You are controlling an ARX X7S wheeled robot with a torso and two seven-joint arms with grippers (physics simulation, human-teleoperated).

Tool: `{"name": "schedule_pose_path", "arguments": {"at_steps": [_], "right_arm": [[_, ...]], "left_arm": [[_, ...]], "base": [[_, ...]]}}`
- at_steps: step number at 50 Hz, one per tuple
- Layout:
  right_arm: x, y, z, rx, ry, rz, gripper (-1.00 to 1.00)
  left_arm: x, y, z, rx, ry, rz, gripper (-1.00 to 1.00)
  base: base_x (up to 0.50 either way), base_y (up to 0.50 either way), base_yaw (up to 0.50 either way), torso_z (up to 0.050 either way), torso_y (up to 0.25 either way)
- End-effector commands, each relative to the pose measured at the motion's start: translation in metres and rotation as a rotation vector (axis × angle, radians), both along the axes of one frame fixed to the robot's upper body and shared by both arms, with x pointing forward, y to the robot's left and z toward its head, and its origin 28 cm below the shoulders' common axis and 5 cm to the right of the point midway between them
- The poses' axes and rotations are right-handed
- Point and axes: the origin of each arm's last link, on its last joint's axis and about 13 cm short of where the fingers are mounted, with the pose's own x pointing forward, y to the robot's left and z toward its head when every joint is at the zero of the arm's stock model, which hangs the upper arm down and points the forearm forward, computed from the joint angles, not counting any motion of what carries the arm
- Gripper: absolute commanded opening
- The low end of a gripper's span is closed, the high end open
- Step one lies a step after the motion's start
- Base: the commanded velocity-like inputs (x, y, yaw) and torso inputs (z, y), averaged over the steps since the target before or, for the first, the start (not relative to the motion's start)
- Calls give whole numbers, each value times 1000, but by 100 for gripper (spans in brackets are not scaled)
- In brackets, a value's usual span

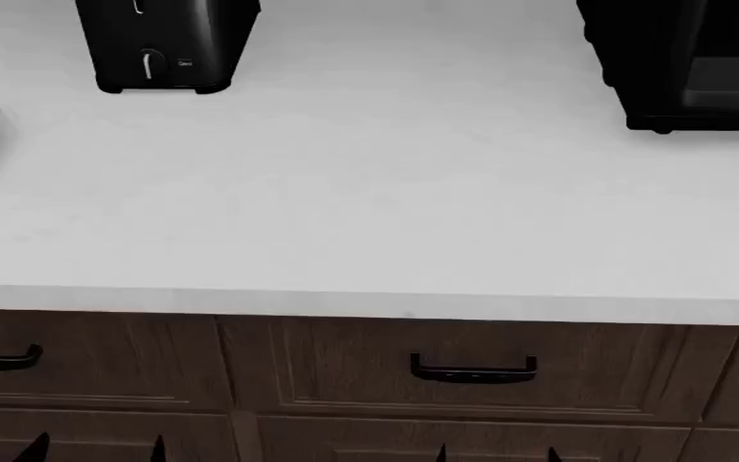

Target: Place the toasted item on a plate.

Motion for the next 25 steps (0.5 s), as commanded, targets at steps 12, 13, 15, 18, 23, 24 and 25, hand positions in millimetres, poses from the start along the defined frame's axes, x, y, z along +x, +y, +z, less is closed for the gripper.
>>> {"name": "schedule_pose_path", "arguments": {"at_steps": [12, 13, 15, 18, 23, 24, 25], "right_arm": [[2, 1, 0, 3, 2, -6, 100], [2, 1, 1, 4, -3, -7, 100], [2, 1, 1, 4, -2, -8, 100], [1, 2, 1, 4, -2, -7, 100], [1, 2, 2, 6, 4, -6, 100], [1, 2, 2, 8, 5, -5, 100], [1, 1, 2, 6, 5, -8, 100]], "left_arm": [[0, 2, 0, 32, 24, 0, 100], [0, 1, 0, 31, 25, -3, 100], [0, 2, -1, 36, 26, -1, 100], [0, 3, 2, 34, 15, 9, 100], [-1, 4, 2, 34, 18, 10, 100], [-1, 4, 3, 32, 15, 9, 100], [-1, 4, 3, 33, 16, 10, 100]], "base": [[0, 0, 0, 16, 0], [0, 0, 0, 50, 0], [0, 0, 0, 50, 0], [0, 0, 0, 50, 0], [0, 0, 0, 50, 0], [0, 0, 0, 50, 0], [0, 0, 0, 50, 0]]}}
